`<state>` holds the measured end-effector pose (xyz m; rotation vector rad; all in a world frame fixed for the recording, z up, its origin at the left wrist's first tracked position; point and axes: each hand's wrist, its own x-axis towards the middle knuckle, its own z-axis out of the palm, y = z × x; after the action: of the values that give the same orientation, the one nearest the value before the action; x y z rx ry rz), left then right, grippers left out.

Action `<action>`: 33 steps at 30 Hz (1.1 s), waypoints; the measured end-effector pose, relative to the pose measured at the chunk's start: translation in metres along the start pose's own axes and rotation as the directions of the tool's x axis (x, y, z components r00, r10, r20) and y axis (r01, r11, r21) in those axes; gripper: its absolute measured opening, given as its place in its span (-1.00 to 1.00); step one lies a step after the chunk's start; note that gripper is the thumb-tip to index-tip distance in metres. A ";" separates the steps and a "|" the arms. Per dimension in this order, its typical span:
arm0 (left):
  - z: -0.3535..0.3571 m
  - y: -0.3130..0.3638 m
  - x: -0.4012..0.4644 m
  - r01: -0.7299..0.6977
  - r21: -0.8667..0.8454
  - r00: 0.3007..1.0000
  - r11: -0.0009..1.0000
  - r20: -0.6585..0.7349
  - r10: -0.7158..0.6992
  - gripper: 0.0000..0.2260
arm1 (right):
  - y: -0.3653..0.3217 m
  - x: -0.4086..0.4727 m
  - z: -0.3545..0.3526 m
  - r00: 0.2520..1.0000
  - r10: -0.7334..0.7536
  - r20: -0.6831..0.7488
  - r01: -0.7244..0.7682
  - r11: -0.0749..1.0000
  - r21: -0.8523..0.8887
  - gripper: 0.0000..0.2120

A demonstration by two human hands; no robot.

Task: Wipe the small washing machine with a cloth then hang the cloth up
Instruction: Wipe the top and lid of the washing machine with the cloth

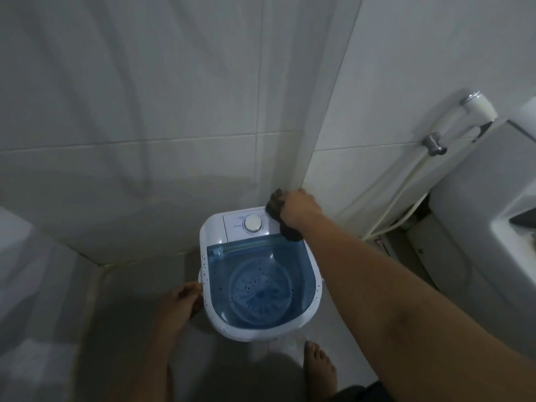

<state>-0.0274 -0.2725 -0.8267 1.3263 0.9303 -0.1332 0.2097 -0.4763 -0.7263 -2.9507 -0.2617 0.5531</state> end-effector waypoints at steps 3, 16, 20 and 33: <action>-0.001 -0.001 0.000 -0.010 0.051 1.000 0.999 -0.020 0.011 -0.84 | 0.022 -0.007 0.012 1.000 0.027 -0.012 -0.025 0.994 0.110 -0.58; -0.007 -0.004 0.004 -0.047 0.109 0.999 0.993 -0.016 0.049 -0.87 | 0.115 -0.063 0.061 1.000 0.009 -0.001 -0.006 0.826 0.564 -0.67; -0.007 -0.005 0.007 -0.043 0.126 0.998 0.991 -0.033 0.047 -0.90 | 0.083 -0.023 0.022 0.985 0.096 -0.143 0.013 0.788 0.616 -0.66; 0.003 0.000 -0.004 -0.011 0.051 0.999 0.999 -0.049 0.014 -0.83 | 0.082 -0.040 0.045 0.999 0.037 0.016 -0.039 0.766 0.642 -0.60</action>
<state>-0.0289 -0.2765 -0.8247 1.3869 0.9656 -0.1152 0.1684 -0.5597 -0.7668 -2.2820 0.0016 0.5190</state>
